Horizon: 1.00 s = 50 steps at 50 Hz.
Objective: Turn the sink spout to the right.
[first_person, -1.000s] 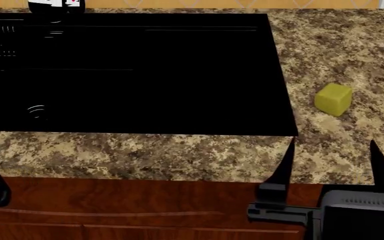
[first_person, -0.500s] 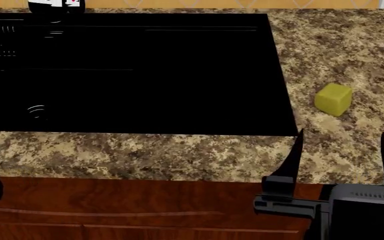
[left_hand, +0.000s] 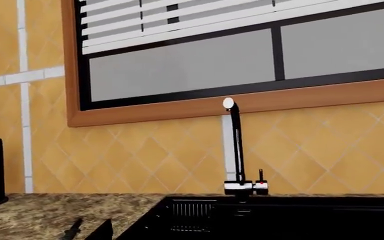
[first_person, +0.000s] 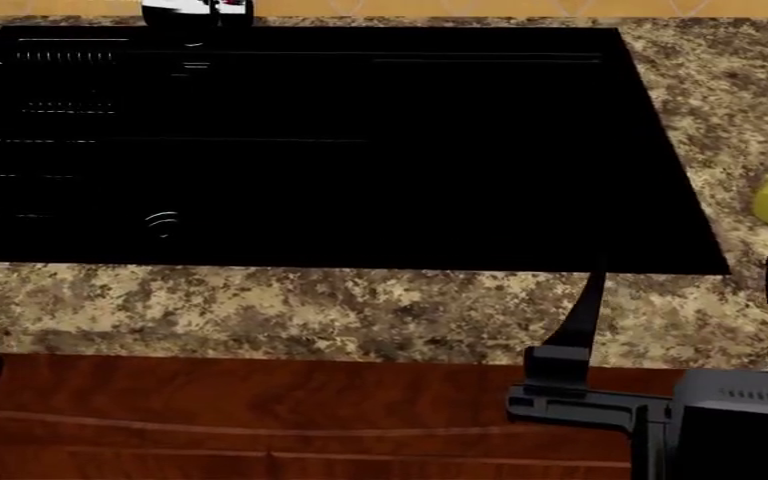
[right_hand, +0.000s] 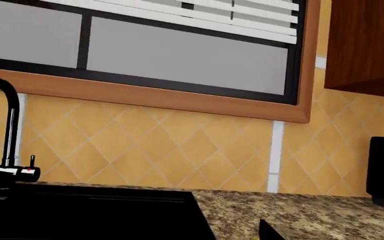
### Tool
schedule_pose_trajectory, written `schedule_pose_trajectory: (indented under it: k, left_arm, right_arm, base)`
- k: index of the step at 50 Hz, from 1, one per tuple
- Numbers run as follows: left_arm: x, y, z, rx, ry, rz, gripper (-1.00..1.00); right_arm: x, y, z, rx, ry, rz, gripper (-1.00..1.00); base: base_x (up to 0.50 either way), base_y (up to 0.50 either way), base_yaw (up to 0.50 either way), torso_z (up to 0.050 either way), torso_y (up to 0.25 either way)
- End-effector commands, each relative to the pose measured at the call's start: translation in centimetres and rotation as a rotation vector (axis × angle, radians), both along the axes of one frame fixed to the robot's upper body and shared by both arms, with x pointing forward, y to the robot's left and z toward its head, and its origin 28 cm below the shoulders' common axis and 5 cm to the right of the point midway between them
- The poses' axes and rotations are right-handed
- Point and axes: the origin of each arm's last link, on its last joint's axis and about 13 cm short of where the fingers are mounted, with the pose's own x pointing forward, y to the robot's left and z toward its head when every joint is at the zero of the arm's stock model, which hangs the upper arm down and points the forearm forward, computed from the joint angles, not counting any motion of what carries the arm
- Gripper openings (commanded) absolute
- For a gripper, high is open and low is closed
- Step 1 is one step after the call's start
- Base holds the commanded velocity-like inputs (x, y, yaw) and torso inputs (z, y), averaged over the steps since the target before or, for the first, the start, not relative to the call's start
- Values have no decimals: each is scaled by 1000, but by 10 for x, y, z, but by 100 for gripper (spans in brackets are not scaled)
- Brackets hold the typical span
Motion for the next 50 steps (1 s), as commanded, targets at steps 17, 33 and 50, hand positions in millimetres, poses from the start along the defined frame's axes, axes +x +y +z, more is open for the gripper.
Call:
schedule_pose_trajectory:
  k: [17,33,50]
  left_arm:
    - [0,-1,2,16,-7,2,100]
    - [0,-1,1,16,-3,-5,100]
    - [0,-2,3,13,-7,-13,100]
  right_arm:
    - [-1,-1,-2,-8,4,8,100]
    - [-2,-2,-5,-1,20,5,100]
    - [-4,-3,-4,10,16,0,100]
  base:
    - [80,420,0,0,0]
    - [328,232,0,0,0]
    - [335,197,0,0,0]
